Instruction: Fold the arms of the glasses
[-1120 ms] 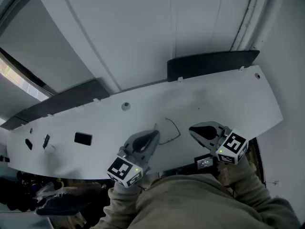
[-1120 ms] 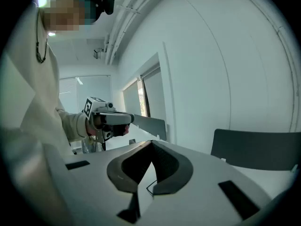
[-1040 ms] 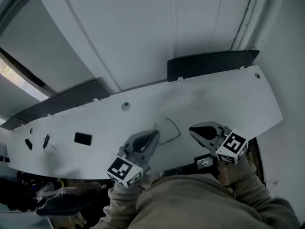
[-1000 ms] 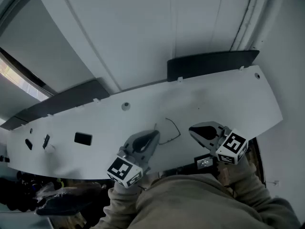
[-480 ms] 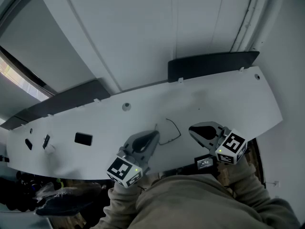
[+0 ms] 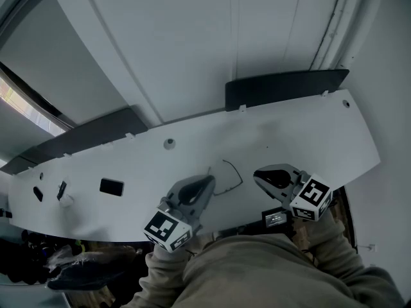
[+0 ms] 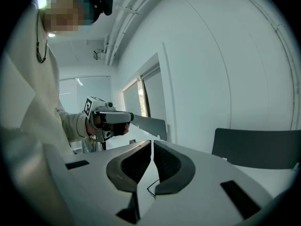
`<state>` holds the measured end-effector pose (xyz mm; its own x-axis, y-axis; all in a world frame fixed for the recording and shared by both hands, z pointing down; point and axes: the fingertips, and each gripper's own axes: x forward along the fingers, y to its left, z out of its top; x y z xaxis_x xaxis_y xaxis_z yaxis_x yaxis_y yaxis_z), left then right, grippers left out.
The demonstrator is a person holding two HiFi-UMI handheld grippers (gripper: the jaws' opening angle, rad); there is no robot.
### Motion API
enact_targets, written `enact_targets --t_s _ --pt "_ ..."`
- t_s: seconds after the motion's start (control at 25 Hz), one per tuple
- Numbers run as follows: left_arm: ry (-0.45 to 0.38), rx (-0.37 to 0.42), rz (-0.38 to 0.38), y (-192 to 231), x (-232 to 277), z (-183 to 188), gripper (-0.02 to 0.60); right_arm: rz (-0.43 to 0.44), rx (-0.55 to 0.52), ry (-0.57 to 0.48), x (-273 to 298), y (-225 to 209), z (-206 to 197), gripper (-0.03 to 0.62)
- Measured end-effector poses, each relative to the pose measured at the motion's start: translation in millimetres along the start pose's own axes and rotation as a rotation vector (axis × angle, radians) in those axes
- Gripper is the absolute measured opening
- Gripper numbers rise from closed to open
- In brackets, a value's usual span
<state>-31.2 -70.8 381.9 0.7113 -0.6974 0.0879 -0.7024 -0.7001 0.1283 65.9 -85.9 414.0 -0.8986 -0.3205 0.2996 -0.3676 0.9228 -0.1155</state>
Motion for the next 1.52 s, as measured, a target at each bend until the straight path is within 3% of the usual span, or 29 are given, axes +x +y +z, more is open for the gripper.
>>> enact_targets --t_s 0.48,0.84,1.16,1.52 --pt "0.001 -0.009 0.049 3 -7 -2 0.006 0.047 -0.035 0.056 8 -3 -11 0.023" --pt "0.006 -0.02 0.149 15 -33 -7 0.006 0.099 -0.177 0.235 37 -20 -51 0.029" --pt "0.008 -0.063 0.287 31 -69 -17 0.006 0.218 -0.246 0.397 75 -25 -95 0.108" --pt "0.035 -0.078 0.418 43 -107 -20 0.006 0.458 -0.614 0.748 105 -22 -194 0.119"
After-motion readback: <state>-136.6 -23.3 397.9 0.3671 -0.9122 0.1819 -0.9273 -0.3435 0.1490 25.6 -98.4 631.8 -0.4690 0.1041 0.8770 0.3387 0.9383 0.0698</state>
